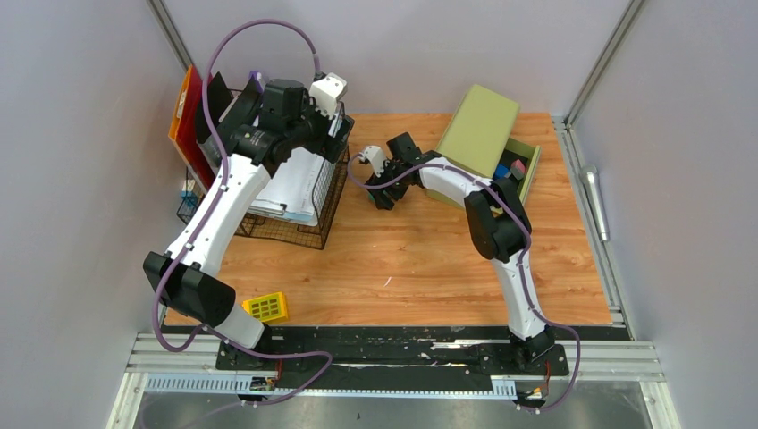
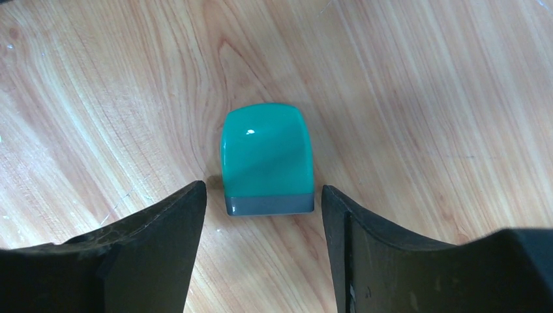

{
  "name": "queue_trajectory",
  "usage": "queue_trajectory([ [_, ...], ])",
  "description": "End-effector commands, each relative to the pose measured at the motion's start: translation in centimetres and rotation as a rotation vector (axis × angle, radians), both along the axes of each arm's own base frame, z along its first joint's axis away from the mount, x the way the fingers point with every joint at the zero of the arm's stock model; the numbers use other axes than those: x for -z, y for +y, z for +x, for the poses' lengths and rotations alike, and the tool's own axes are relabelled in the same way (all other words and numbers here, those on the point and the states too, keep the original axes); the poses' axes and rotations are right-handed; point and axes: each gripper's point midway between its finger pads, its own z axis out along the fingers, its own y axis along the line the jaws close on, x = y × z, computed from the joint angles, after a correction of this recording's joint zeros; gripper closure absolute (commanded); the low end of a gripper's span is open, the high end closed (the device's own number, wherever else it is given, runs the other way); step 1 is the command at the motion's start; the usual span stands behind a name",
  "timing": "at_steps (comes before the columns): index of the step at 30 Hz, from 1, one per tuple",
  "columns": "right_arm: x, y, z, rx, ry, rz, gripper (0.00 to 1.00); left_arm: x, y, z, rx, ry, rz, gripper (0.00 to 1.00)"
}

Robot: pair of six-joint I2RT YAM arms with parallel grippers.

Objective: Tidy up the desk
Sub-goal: Move the stationery to the center of the board, then pick up the stationery from the center of the board.

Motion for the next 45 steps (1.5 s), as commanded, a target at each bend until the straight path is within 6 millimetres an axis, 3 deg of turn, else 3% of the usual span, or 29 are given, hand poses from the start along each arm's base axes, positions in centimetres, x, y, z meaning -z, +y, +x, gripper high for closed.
queue_trajectory([
  [1,-0.9,1.2,0.7,-0.012,-0.031,0.021,0.33,-3.0,-0.2,-0.4,0.017,-0.083,-0.038,0.0],
  [7,-0.6,2.2,1.3,-0.055,-0.059,0.02,0.35,-3.7,-0.1,-0.7,0.019,-0.097,-0.044,0.0],
  [13,-2.0,2.2,0.0,-0.079,-0.031,0.035,0.71,-4.2,0.1,-1.2,0.017,-0.106,-0.041,0.0],
  [17,-6.5,2.0,-3.1,-0.126,0.021,0.091,0.82,-4.7,0.3,-1.1,0.012,-0.122,-0.037,0.0],
  [20,-11.7,1.4,-5.8,-0.153,0.018,0.145,0.87,-5.3,0.1,-0.7,0.012,-0.135,-0.042,0.0],
  [26,-21.2,-2.0,-8.2,-0.101,-0.12,0.182,0.89,-6.4,-1.0,0.0,0.03,-0.143,-0.093,0.0],
  [30,-27.4,-6.3,-6.9,0.038,-0.249,0.221,0.9,-6.6,-1.8,0.4,0.048,-0.139,-0.127,0.0],
  [35,-30.7,-14.5,-3.6,0.294,-0.307,0.247,0.91,-6.1,-2.6,0.5,0.073,-0.112,-0.153,0.0],
  [40,-29.6,-22.8,-1.7,0.533,-0.264,0.256,0.91,-6.0,-2.6,0.4,0.075,-0.111,-0.153,0.0],
  [43,-27.8,-27.3,-1.1,0.654,-0.239,0.242,0.91,-5.9,-2.6,0.4,0.075,-0.111,-0.152,0.0],
  [45,-25.5,-30.2,-0.9,0.725,-0.215,0.209,0.91,-5.8,-2.6,0.3,0.077,-0.109,-0.152,0.0],
])
